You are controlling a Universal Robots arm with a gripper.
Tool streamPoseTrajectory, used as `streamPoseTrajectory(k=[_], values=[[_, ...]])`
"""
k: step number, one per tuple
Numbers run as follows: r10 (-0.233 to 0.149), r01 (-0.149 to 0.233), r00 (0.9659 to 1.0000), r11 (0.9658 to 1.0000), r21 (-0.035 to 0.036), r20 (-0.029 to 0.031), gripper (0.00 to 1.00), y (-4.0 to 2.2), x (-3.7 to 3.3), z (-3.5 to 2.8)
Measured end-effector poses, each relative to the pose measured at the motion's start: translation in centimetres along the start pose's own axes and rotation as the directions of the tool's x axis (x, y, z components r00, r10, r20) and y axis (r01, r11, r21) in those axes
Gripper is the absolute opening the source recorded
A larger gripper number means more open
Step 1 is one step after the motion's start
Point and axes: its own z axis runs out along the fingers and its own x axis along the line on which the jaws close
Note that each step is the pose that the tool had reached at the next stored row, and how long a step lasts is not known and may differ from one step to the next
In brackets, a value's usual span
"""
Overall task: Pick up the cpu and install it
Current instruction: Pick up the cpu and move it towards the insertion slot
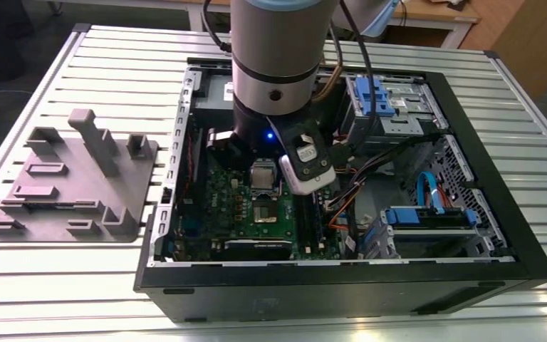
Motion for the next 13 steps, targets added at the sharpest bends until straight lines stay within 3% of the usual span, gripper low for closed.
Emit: streamPoseTrajectory(k=[13], values=[[0.0,0.0,1.0,1.0,-0.0001,0.0,0.47,-0.02,0.0,0.26]])
